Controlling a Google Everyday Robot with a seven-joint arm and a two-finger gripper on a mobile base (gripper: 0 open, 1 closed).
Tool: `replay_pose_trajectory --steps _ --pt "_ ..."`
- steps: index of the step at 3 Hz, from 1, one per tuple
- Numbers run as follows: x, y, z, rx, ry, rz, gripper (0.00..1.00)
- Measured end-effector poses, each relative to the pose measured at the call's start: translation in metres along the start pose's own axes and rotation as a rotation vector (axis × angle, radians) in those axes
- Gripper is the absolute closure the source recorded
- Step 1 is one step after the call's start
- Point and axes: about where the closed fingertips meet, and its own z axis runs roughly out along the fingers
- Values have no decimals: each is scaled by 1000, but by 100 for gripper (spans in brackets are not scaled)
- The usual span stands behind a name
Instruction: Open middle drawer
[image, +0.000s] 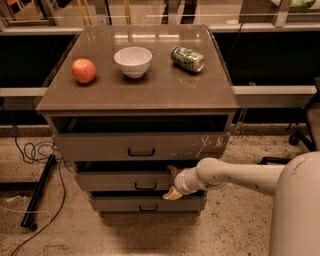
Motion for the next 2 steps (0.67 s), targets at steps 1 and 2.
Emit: replay_pose_trajectory --steps 1,2 --pt "0 0 0 0 0 0 66" --pt "-4 -2 -6 0 0 0 90"
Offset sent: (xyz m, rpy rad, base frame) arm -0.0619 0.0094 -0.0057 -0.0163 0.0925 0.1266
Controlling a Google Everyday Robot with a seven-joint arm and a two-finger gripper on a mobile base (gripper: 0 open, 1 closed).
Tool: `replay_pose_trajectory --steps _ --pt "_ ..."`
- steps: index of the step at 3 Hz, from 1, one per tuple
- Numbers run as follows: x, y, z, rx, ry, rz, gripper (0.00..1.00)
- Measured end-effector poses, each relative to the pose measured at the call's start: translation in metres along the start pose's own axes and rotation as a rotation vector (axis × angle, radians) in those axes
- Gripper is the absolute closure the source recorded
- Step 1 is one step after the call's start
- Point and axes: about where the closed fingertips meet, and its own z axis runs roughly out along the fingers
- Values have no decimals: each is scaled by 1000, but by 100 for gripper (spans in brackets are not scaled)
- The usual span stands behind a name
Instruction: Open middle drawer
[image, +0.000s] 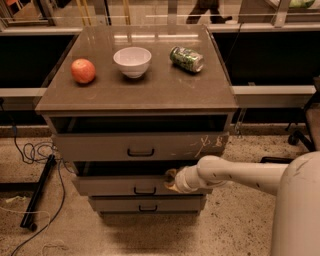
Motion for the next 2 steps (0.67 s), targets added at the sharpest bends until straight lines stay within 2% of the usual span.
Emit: replay_pose_trajectory --steps 1,2 --pt "-4 -2 -5 0 0 0 100" --pt "-5 -2 -7 0 0 0 100"
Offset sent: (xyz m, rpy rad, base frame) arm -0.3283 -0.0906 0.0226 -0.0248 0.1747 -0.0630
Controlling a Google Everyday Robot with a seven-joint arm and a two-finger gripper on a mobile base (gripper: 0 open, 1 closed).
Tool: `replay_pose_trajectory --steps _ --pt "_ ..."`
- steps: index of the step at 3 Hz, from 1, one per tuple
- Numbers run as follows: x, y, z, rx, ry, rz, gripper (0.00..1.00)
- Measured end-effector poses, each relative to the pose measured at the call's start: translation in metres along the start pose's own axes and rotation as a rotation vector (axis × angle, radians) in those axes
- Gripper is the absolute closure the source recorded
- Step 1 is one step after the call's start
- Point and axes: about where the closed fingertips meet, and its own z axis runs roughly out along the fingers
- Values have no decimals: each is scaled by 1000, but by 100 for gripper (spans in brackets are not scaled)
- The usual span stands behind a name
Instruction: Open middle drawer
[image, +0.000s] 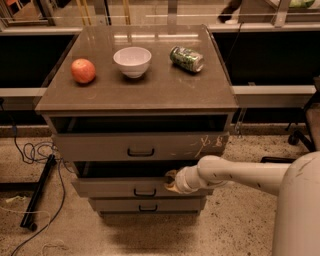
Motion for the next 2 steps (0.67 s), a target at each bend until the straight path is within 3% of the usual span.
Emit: replay_pose_trajectory --steps 1,2 --pt "0 6 -3 -3 -1 6 100" --pt "0 6 -3 -3 -1 6 82"
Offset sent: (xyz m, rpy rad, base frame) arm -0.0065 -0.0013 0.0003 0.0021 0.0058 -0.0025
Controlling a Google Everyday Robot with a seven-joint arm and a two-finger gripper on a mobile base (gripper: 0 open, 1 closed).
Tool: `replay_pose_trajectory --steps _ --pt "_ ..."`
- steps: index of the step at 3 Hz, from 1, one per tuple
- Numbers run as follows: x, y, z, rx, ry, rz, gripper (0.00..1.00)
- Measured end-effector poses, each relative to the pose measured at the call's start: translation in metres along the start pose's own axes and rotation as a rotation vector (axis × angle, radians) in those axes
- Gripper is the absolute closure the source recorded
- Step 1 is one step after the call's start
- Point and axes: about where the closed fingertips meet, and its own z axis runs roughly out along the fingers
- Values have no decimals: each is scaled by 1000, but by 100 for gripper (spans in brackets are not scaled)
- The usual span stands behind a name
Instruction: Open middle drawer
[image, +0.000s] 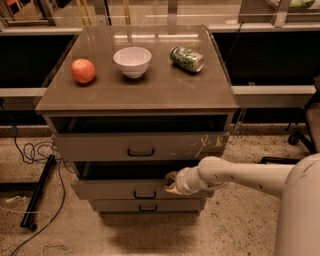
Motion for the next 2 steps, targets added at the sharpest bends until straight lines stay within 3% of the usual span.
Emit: replay_pose_trajectory --steps 1,2 --pt "0 0 0 0 0 0 59" --pt "0 0 0 0 0 0 28"
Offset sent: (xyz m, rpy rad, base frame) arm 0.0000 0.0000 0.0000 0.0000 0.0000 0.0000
